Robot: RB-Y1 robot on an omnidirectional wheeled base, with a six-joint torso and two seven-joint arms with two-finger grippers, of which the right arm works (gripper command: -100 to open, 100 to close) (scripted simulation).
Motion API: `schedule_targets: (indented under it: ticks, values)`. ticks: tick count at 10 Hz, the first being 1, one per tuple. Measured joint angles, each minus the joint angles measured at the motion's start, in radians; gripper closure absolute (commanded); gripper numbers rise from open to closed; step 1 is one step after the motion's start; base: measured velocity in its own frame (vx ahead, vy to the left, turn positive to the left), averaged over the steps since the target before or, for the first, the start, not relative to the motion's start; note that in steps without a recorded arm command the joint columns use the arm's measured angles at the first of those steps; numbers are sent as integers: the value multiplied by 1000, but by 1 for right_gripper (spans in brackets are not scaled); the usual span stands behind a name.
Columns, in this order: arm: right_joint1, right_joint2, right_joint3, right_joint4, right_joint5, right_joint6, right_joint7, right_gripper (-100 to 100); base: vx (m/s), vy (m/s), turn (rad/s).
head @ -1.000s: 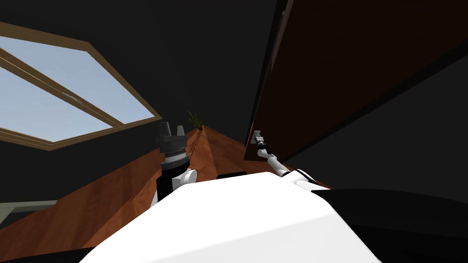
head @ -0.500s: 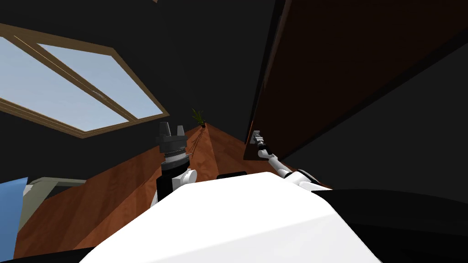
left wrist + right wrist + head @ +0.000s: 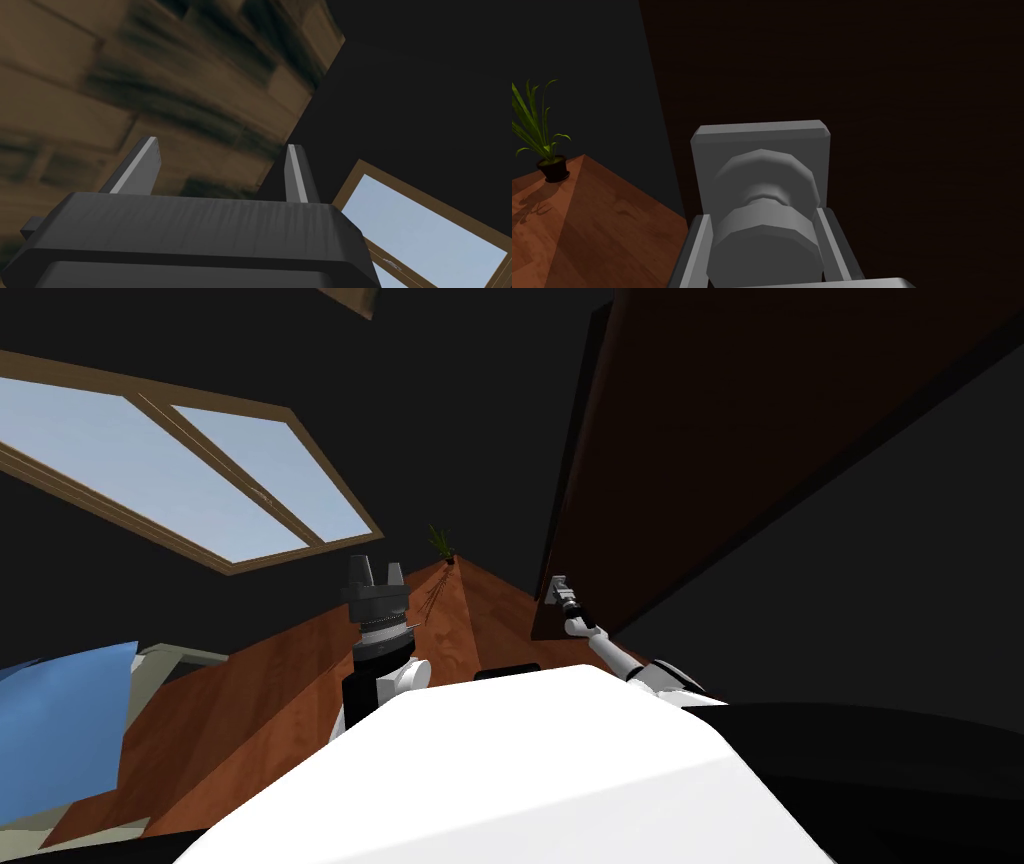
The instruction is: Pull the door open
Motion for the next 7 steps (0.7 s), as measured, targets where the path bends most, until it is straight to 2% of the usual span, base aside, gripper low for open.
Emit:
schedule_targets:
  ticks: [3,7]
  values:
    - [1,-25,28,-10,3,-14,-26,100,-189,-61,93]
    - [17,-64,76,-45,6,-24,-62,100,-196,-97,103]
